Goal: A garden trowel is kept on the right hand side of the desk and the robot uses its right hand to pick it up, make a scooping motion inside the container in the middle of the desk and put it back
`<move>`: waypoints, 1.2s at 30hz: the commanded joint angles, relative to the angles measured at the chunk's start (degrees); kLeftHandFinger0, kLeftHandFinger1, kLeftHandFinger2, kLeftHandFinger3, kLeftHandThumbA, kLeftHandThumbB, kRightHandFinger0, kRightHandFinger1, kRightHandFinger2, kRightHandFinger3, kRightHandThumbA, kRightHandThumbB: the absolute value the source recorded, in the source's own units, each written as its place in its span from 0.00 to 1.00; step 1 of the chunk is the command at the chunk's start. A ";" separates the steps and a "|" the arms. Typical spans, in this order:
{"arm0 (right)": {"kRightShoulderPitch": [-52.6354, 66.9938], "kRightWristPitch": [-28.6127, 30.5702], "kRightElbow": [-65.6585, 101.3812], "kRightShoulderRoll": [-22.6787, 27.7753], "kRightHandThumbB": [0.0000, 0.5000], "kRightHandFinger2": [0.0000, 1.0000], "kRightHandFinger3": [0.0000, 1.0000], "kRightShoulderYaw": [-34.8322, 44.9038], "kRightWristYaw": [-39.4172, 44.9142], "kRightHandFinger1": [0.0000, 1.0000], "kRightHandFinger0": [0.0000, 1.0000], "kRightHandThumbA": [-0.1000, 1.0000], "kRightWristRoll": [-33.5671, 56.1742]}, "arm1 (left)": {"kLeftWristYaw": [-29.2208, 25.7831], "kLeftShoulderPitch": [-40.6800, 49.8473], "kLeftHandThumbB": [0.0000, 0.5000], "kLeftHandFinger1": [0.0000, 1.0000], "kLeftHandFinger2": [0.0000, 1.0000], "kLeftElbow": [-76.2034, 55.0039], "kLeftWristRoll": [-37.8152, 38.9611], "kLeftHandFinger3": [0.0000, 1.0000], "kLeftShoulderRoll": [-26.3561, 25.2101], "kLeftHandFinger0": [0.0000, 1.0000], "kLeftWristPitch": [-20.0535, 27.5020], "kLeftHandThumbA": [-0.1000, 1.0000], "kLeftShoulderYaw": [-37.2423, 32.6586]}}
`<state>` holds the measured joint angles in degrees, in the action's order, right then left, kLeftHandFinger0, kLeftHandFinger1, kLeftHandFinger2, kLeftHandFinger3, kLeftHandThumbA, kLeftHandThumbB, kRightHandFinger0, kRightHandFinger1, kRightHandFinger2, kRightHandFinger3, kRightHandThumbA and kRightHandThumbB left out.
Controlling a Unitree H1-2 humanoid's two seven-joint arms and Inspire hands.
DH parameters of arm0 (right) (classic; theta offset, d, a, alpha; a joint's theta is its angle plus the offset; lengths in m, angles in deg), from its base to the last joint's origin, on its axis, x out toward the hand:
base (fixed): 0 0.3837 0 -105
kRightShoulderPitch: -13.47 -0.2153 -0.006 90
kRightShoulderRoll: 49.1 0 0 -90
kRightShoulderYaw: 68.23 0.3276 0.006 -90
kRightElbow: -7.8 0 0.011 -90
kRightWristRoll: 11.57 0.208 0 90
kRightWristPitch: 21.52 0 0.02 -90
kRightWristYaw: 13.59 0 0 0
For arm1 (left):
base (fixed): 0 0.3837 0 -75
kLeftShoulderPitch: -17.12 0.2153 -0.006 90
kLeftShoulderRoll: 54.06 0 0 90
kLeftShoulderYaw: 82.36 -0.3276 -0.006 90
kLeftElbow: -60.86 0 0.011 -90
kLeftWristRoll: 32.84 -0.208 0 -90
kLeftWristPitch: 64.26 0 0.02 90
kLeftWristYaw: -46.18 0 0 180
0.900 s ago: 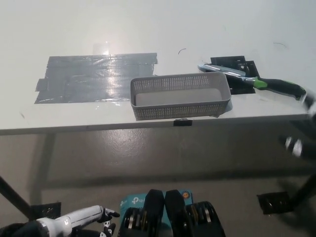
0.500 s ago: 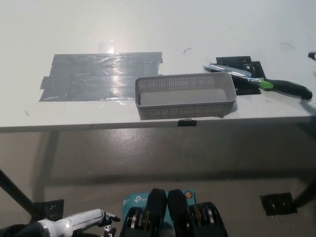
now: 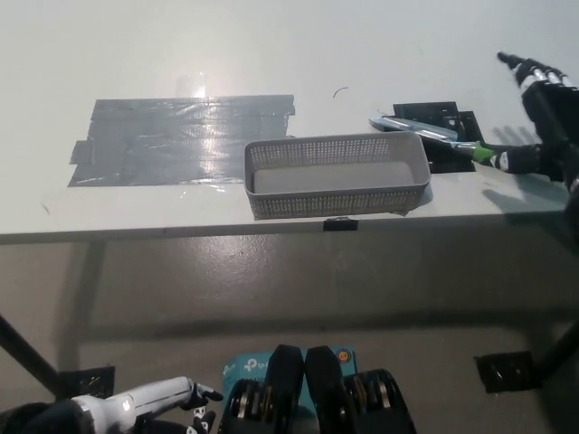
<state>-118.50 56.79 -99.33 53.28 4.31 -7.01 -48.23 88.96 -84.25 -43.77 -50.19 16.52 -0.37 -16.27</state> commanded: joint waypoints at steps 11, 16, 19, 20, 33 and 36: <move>-15.14 10.45 -24.84 3.56 0.50 1.00 1.00 -2.85 1.44 1.00 1.00 1.00 -0.14 | 3.93 0.25 1.00 1.00 1.00 -2.07 -1.69 1.00 0.40 1.00 -0.82 1.00 2.11; -15.60 10.39 -27.24 2.78 0.49 1.00 1.00 -2.78 0.23 1.00 1.00 1.00 0.28 | 5.55 0.31 0.99 1.00 1.00 -2.72 -3.22 1.00 0.46 1.00 -0.82 1.00 2.11; -13.13 9.24 -24.77 0.95 0.51 1.00 1.00 -2.53 1.41 1.00 1.00 1.00 1.36 | 6.16 -0.21 0.99 1.00 1.00 -2.52 -3.90 1.00 0.93 1.00 -0.82 1.00 2.10; -12.56 9.66 -24.67 0.02 0.50 1.00 1.00 -3.36 1.71 1.00 1.00 1.00 0.96 | 5.89 -0.57 0.98 1.00 1.00 -2.44 -4.14 1.00 0.70 1.00 -0.82 1.00 1.59; -10.00 10.27 -22.67 -4.42 0.44 1.00 1.00 -8.21 3.45 1.00 1.00 0.96 -0.93 | 6.44 -1.12 1.00 1.00 1.00 -2.70 -3.42 1.00 1.12 1.00 -0.82 1.00 2.42; -10.08 10.01 -25.28 -2.80 0.45 1.00 1.00 -8.06 3.82 1.00 1.00 0.91 -0.68 | 6.74 -0.77 1.00 1.00 1.00 -2.71 -4.16 1.00 1.46 1.00 -0.82 1.00 2.86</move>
<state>-127.42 65.95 -124.06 47.93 -3.71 -4.16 -48.34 95.04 -84.80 -44.88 -53.93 18.27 -0.39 -14.46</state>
